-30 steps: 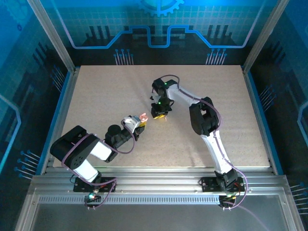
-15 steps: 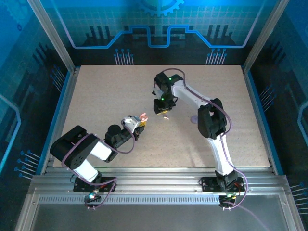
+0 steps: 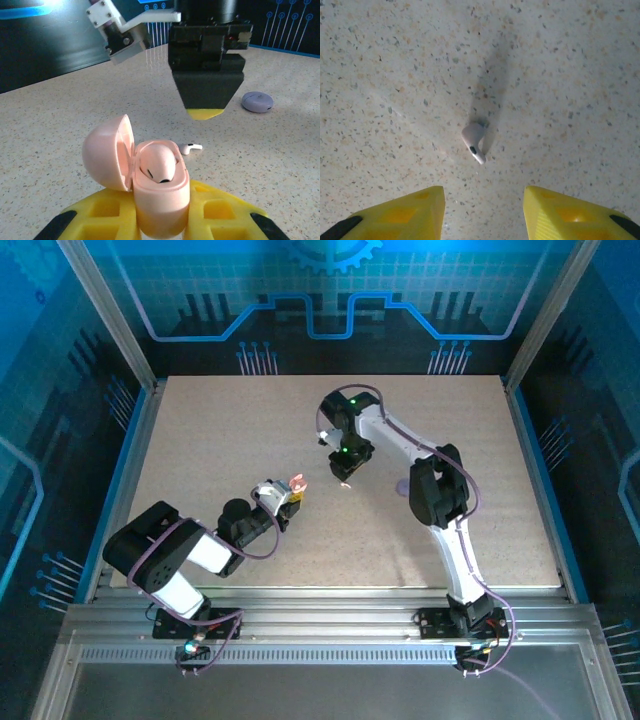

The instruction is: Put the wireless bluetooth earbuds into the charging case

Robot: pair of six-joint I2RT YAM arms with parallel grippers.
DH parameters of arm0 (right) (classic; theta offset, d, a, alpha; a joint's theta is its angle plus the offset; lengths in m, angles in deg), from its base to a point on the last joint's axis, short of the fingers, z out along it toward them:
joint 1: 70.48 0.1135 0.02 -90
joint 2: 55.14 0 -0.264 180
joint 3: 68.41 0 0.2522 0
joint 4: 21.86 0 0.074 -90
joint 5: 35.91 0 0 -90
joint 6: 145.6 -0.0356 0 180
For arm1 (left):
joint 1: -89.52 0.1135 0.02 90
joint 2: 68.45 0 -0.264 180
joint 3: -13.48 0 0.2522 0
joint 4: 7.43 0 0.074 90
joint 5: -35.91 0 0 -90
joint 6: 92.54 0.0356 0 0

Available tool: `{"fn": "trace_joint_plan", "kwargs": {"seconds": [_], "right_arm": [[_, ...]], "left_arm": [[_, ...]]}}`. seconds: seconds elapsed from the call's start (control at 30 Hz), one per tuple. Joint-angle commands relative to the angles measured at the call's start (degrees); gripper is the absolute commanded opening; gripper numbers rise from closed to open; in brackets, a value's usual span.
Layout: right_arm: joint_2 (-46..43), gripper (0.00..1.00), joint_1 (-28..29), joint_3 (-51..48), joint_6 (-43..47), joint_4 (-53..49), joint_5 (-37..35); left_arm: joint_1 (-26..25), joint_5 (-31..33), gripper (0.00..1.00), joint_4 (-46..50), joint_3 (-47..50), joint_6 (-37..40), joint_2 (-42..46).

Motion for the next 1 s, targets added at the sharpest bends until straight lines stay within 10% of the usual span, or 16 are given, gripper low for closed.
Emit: {"fn": "trace_joint_plan", "kwargs": {"seconds": [0.0,0.97], "right_arm": [[3.4,0.47,-0.1,3.2,3.4,-2.8,2.0],[8.2,0.39,0.1,2.1,3.5,-1.2,4.2]], "left_arm": [[0.3,-1.1,0.15,-1.1,-0.3,0.8,1.0],[0.3,-0.9,0.16,-0.9,0.3,1.2,0.8]]}}
